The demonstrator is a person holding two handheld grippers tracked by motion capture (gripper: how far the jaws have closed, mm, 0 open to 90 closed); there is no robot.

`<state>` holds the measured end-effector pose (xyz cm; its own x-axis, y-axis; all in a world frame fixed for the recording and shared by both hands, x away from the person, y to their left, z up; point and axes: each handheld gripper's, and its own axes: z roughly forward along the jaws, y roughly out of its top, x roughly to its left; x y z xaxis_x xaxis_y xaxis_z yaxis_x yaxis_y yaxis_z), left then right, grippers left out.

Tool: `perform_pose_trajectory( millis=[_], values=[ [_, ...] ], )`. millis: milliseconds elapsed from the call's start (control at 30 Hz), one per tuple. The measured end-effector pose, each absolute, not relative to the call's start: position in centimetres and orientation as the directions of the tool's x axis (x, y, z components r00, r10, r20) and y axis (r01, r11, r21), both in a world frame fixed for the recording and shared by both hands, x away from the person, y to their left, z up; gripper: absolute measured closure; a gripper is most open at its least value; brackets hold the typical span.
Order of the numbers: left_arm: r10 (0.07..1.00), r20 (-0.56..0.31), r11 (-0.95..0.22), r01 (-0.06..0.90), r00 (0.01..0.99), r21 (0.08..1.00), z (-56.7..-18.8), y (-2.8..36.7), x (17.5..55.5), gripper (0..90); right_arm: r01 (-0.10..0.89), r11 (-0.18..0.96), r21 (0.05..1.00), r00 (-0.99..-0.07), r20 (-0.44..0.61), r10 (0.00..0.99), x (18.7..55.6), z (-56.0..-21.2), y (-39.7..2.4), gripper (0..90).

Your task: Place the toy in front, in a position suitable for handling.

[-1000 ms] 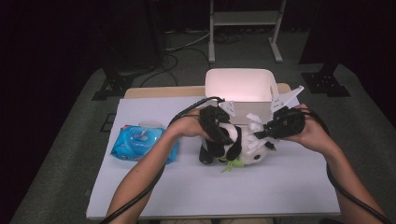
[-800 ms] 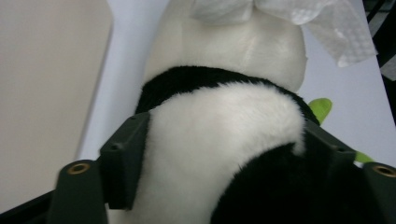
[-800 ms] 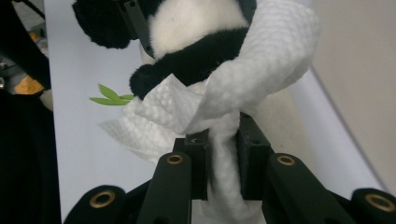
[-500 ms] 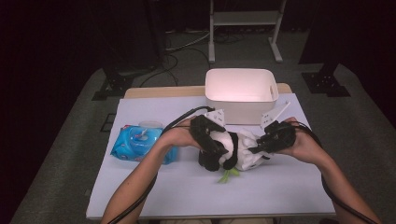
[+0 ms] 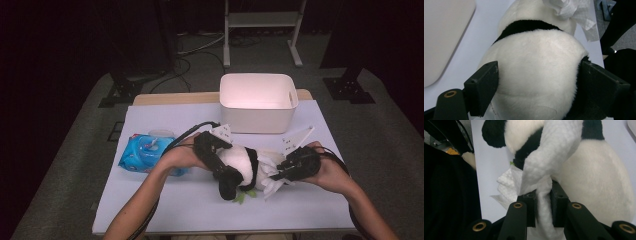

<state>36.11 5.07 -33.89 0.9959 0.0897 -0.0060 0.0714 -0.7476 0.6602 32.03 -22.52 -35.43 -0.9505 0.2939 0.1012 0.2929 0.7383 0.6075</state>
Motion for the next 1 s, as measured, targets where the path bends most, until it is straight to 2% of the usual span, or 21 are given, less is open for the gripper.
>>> perform_pose_trajectory(
  millis=[333, 533, 733, 833, 1000],
  values=[
    [0.083, 0.006, -0.719, 0.056, 0.997, 0.693, -35.0, 5.7, 34.9, 16.9, 0.216, 0.755, 0.619, -0.973, 0.069, 0.222, 32.3, -35.2, -18.6, 77.0],
    [0.078, -0.005, -0.698, 0.058, 0.997, 0.714, -35.0, 6.1, 34.9, 16.9, 0.226, 0.742, 0.632, -0.967, 0.052, 0.25, 32.5, -34.5, -20.2, 76.6],
    [0.119, 0.007, -0.707, 0.08, 0.993, 0.703, -34.1, 6.6, 35.0, 16.7, 0.303, 0.705, 0.642, -0.943, 0.093, 0.32, 33.0, -34.5, -23.2, 76.3],
    [0.135, -0.031, -0.711, 0.119, 0.99, 0.693, -34.2, 6.8, 35.2, 16.6, 0.32, 0.695, 0.644, -0.94, 0.122, 0.32, 32.9, -35.2, -23.5, 76.3],
    [0.127, -0.001, -0.733, 0.095, 0.992, 0.673, -34.8, 6.4, 35.1, 16.8, 0.311, 0.709, 0.633, -0.946, 0.135, 0.294, 32.5, -35.9, -23.2, 76.5]
  ],
)
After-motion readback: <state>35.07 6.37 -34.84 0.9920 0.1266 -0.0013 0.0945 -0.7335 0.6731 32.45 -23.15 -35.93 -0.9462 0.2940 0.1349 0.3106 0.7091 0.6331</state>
